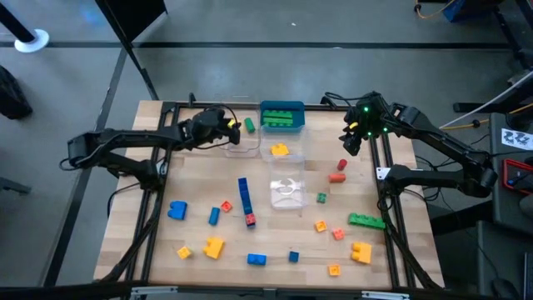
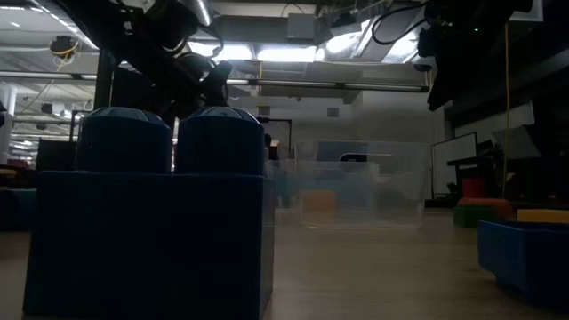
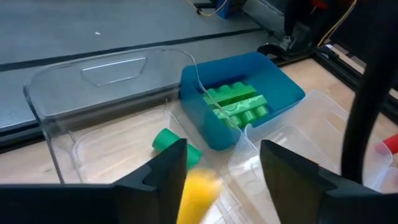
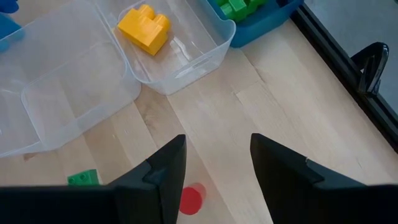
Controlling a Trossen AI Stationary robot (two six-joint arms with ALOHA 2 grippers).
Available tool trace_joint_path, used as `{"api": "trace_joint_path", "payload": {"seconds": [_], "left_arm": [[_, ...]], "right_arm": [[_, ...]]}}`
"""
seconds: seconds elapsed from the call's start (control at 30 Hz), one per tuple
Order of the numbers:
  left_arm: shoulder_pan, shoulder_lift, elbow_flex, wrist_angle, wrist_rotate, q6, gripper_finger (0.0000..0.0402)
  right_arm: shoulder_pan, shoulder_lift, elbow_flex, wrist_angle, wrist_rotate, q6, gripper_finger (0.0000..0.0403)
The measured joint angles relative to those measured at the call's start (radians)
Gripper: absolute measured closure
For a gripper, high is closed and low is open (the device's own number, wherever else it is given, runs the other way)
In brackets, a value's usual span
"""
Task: Sort blocks by size
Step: Put the yellow cylindrical block into the top left transparent bin, then put the blue 2 stud game piece into the top right transparent bin
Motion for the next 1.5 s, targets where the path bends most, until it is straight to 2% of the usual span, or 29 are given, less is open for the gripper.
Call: {"api": "trace_joint_path", "payload": {"seconds": [0.13,0.27,0.37,0.5,0.63,0.9,1.17,1.5], "left_arm": [[0.005,-0.002,0.000,0.001,0.001,-0.002,0.0182],[0.004,-0.024,0.000,0.004,0.024,0.017,0.0175],[-0.006,-0.050,0.000,0.028,0.128,0.064,0.0180],[-0.059,-0.077,0.000,0.082,0.319,0.120,0.0190],[-0.163,-0.081,0.018,0.077,0.411,0.171,0.0198],[-0.389,-0.081,0.061,0.000,0.417,0.337,0.0202],[-0.518,-0.081,0.063,-0.097,0.400,0.291,0.0202],[-0.597,-0.072,0.063,-0.193,0.316,0.201,0.0202]], "right_arm": [[0.000,0.000,0.000,0.000,0.000,-0.001,0.0221],[0.000,0.000,0.000,0.000,0.000,-0.001,0.0221],[0.000,0.000,0.000,0.000,0.000,-0.003,0.0221],[0.000,0.000,0.000,0.000,0.000,-0.007,0.0221],[0.000,0.000,0.000,0.000,0.000,-0.007,0.0221],[0.000,0.000,0.000,0.000,0.000,0.015,0.0221],[0.000,0.000,0.000,0.000,0.000,0.103,0.0221],[0.000,0.000,0.000,0.007,0.000,0.105,0.0221]]}}
